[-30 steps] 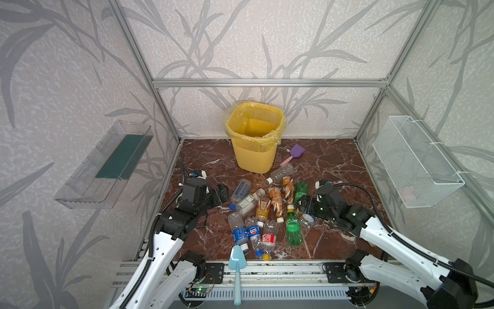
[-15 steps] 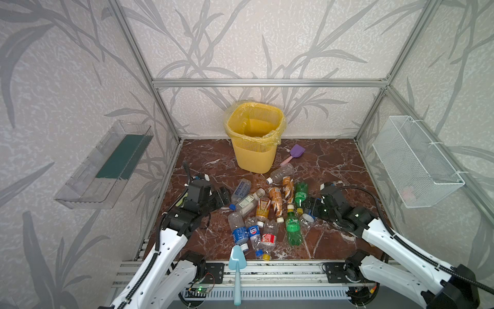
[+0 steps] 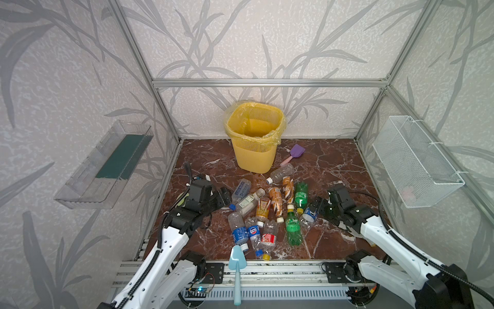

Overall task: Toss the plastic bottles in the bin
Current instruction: 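Grasp another blue-capped bottle with the right gripper while the left returns over the pile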

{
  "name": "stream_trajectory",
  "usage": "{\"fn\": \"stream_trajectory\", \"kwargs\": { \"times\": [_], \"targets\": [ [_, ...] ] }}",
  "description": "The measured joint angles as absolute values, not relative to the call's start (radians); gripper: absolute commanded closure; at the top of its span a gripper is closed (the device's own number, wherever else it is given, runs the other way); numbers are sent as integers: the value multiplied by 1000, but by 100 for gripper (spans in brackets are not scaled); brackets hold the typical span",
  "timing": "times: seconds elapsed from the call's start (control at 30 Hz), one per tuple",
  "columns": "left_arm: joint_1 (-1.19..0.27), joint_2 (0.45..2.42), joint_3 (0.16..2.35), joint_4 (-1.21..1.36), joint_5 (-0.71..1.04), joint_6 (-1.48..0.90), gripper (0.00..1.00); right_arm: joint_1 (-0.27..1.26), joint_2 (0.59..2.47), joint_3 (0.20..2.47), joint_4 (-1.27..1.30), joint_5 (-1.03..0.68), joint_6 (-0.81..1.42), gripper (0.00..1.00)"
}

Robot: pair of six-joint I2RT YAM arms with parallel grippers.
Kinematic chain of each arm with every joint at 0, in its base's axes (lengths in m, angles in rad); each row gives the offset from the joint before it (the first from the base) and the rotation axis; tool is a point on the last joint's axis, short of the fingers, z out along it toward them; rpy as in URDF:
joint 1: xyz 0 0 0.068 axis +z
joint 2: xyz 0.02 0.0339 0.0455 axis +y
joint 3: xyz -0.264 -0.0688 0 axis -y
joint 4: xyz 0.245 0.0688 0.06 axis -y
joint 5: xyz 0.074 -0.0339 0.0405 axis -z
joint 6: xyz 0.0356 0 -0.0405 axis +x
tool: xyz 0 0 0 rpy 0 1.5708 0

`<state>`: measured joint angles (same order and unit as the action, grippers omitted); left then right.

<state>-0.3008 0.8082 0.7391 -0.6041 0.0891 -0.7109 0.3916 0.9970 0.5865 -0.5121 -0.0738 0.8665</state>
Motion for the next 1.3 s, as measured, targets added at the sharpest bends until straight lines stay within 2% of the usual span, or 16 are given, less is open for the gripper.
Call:
{"fn": "stream_trajectory", "kwargs": {
  "times": [0.93, 1.3],
  "targets": [
    [-301, 843, 730, -591, 99, -711, 10, 387, 1196, 533, -326, -133, 916, 19],
    [-301, 843, 730, -591, 99, -711, 10, 382, 1206, 523, -311, -141, 916, 30]
  ]
}}
